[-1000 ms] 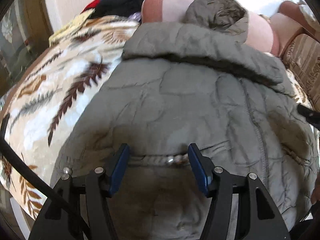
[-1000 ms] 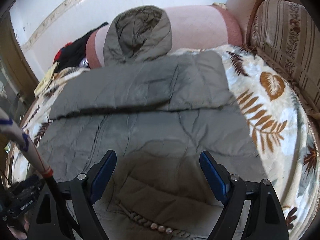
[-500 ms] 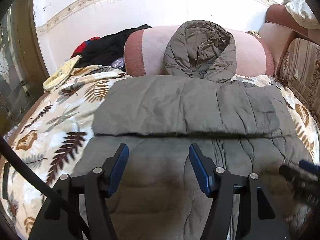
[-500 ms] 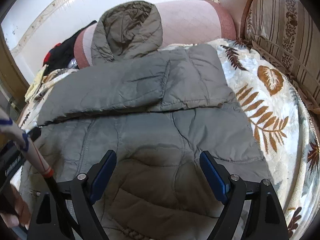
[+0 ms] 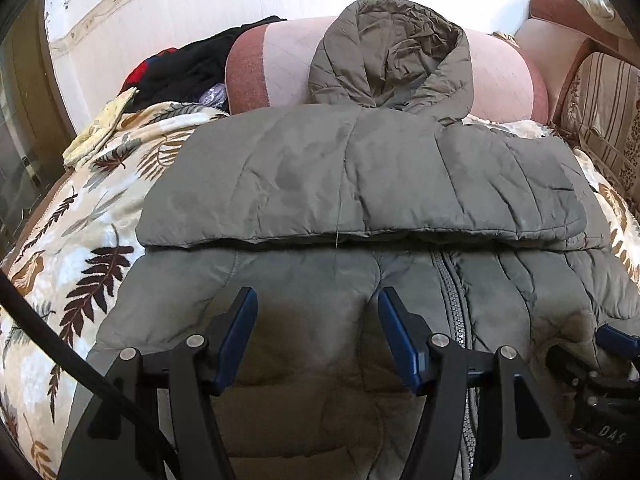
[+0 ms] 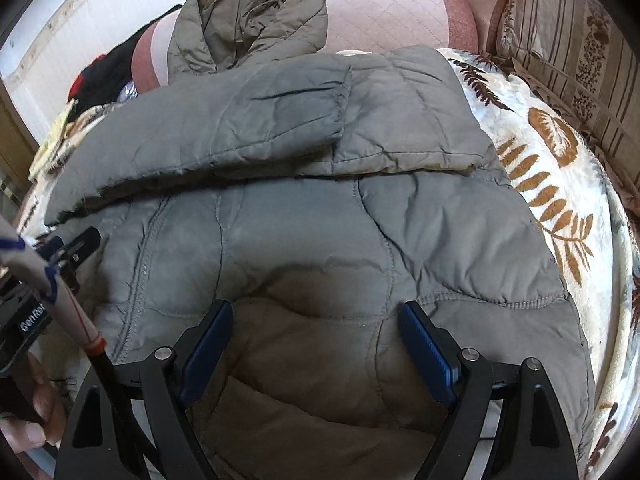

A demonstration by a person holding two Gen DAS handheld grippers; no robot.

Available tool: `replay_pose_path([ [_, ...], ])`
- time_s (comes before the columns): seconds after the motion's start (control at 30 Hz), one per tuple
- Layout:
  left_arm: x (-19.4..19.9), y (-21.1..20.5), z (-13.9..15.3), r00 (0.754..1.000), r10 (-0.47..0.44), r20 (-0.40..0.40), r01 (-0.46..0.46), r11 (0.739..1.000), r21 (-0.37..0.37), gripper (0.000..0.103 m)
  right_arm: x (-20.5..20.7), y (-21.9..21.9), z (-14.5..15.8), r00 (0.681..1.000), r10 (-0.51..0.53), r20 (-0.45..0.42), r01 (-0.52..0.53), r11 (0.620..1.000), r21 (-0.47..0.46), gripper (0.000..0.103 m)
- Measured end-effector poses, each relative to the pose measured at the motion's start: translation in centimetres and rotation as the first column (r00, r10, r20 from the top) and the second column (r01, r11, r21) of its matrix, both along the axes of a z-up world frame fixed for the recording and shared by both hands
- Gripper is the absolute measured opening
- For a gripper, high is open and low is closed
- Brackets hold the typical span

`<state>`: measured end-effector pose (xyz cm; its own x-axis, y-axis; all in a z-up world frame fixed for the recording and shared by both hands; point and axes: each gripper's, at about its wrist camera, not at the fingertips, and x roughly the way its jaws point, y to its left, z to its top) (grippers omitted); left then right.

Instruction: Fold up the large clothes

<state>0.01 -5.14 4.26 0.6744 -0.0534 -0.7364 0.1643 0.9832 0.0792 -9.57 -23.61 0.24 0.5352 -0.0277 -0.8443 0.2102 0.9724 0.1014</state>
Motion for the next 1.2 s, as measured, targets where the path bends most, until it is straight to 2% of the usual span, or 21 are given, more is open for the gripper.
replay_pose_path([
  [0.27, 0.1, 0.4, 0.0, 1.0, 0.013, -0.004, -0.013, 1.0, -0.009, 0.062, -0.2, 0.3, 0.4, 1.0, -0.01, 0.016, 0.01, 1.0, -0.026, 0.089],
  [0.47, 0.0, 0.7, 0.0, 1.0, 0.02, -0.002, -0.02, 1.0, -0.013, 0.062, 0.6, 0.6, 4.0, 0.986, -0.011, 0.169, 0.02, 0.998, -0.052, 0.089],
  [0.5, 0.1, 0.8, 0.1, 1.0, 0.022, -0.003, -0.022, 1.0, -0.013, 0.062, 1.2, 0.4, 4.6, 0.981, -0.018, 0.191, 0.026, 0.999, -0.044, 0.088],
  [0.57, 0.1, 0.9, 0.0, 1.0, 0.024, -0.007, -0.024, 1.0, -0.015, 0.062, 2.2, 0.0, 5.2, 0.976, -0.024, 0.217, 0.033, 0.999, -0.035, 0.079],
  [0.63, 0.1, 0.9, 0.0, 1.0, 0.024, -0.005, -0.024, 1.0, -0.014, 0.062, 3.6, -0.2, 5.6, 0.972, -0.035, 0.233, 0.052, 0.996, -0.066, 0.075],
  [0.77, 0.3, 0.6, 0.0, 1.0, 0.017, -0.006, -0.017, 1.0, -0.006, 0.062, 6.3, -1.1, 4.1, 0.98, -0.022, 0.199, 0.039, 0.996, -0.077, 0.075],
  [0.9, 0.8, 0.4, -0.4, 1.0, 0.013, -0.013, -0.013, 1.0, 0.004, 0.062, 7.8, -2.2, 1.9, 0.991, -0.038, 0.129, 0.043, 0.999, -0.034, 0.075],
  [1.07, 1.2, 0.1, -0.7, 1.0, 0.012, -0.023, -0.012, 1.0, 0.009, 0.062, 8.2, -2.3, 1.1, 0.994, -0.031, 0.103, 0.035, 0.999, -0.032, 0.077],
  [1.2, 1.1, 0.2, -0.5, 1.0, 0.012, -0.019, -0.012, 1.0, 0.002, 0.062, 7.0, -2.2, 2.1, 0.992, -0.033, 0.123, 0.037, 0.999, -0.031, 0.077],
])
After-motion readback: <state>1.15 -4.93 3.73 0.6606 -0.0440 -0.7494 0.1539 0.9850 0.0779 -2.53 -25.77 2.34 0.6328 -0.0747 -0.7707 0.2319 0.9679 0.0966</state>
